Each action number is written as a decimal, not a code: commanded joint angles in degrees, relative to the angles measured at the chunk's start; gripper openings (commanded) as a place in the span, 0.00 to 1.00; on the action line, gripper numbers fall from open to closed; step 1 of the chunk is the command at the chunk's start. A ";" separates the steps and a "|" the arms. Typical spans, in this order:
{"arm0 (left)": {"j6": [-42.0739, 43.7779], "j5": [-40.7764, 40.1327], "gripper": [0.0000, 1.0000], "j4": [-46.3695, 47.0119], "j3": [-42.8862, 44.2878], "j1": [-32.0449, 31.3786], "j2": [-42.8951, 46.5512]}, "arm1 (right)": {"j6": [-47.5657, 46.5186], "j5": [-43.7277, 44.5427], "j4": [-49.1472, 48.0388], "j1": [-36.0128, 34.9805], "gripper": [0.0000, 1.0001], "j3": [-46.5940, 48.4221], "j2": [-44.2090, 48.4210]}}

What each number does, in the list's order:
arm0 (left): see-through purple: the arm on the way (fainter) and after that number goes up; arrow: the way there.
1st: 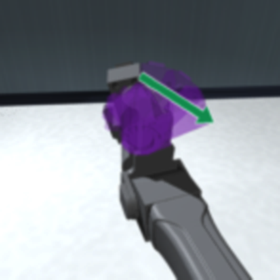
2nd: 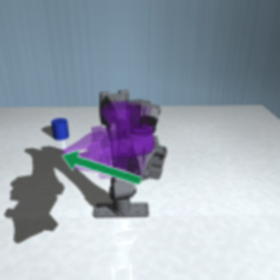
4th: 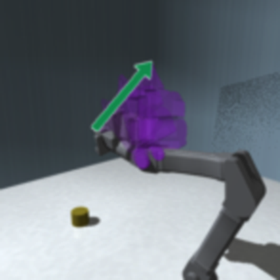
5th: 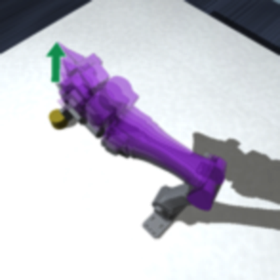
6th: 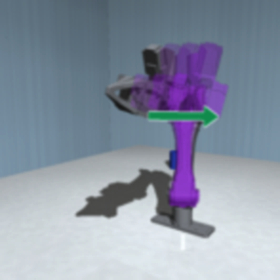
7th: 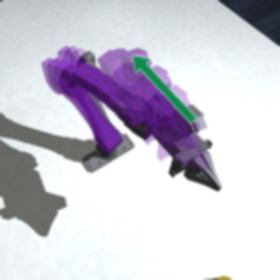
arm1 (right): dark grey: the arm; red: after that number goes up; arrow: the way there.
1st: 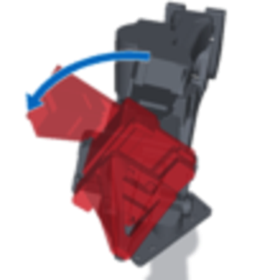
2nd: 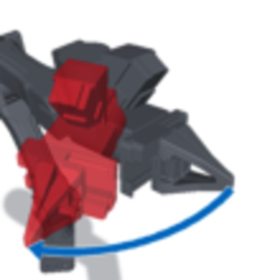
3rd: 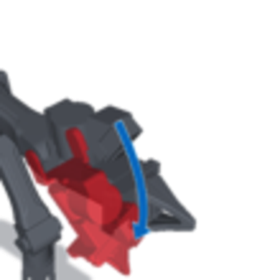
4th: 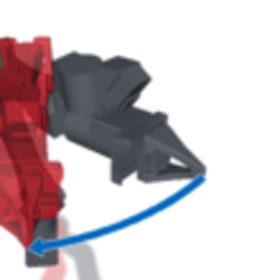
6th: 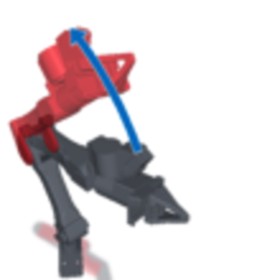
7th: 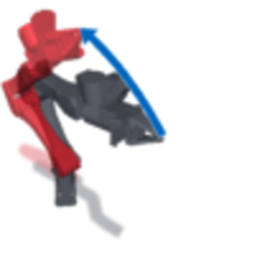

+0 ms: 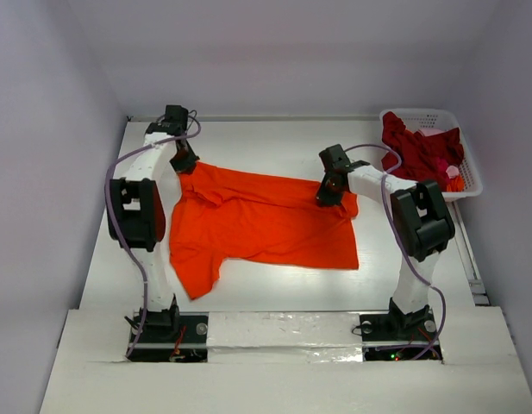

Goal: Fold and stack the t-shirts
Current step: Fold the tshirt

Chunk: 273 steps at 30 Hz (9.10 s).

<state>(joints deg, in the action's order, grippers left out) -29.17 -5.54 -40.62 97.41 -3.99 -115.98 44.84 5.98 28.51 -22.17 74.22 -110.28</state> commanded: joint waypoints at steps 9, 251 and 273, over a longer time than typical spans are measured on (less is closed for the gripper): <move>1.39 0.97 0.10 -1.48 -12.46 0.47 21.84 | -3.88 5.18 5.94 0.38 0.22 3.04 8.14; 1.04 5.19 0.00 -2.80 15.00 -6.04 -20.68 | -0.54 -0.44 29.58 11.89 0.00 42.76 -22.96; 1.57 5.19 0.00 -3.15 15.45 -6.03 -21.92 | -4.85 3.25 25.46 9.88 0.00 34.60 -10.76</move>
<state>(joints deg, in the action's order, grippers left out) -28.34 1.04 -43.90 113.78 -10.37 -134.41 41.12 7.11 56.07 -10.92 111.37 -125.29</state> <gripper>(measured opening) 0.003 0.009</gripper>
